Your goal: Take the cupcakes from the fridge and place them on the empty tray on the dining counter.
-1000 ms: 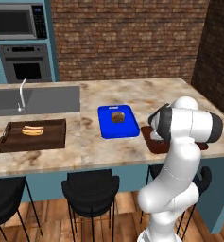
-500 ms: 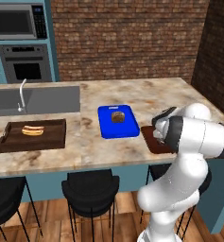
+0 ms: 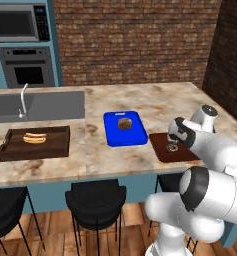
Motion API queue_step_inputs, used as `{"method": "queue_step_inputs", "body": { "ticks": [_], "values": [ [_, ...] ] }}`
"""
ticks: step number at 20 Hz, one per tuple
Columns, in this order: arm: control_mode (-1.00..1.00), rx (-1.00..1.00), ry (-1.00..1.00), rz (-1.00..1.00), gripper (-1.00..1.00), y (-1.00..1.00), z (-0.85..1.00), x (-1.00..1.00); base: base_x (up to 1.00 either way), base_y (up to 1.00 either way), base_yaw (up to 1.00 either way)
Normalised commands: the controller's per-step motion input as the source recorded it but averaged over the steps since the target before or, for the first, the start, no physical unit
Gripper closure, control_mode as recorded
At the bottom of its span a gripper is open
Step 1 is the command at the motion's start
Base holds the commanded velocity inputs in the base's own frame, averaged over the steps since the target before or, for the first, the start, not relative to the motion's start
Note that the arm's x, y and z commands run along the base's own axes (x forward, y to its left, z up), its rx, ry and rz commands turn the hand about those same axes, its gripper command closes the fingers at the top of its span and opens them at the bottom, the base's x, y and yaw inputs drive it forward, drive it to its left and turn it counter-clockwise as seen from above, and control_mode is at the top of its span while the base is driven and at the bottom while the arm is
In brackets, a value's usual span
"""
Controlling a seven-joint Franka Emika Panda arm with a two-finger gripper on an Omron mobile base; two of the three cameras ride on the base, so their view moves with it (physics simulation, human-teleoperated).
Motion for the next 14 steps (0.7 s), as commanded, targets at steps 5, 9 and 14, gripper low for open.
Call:
{"method": "queue_step_inputs", "body": {
  "ticks": [5,9,14],
  "values": [
    [-1.0,0.0,0.12,0.01,-1.0,0.0,1.0,-1.0,0.0,0.0,0.0],
    [-1.0,0.0,0.09,0.11,-1.0,0.39,1.0,-1.0,0.0,0.0,0.0],
    [-1.0,-0.07,-0.08,0.13,-1.0,0.89,1.0,-1.0,0.0,0.0,0.0]
  ]
}}
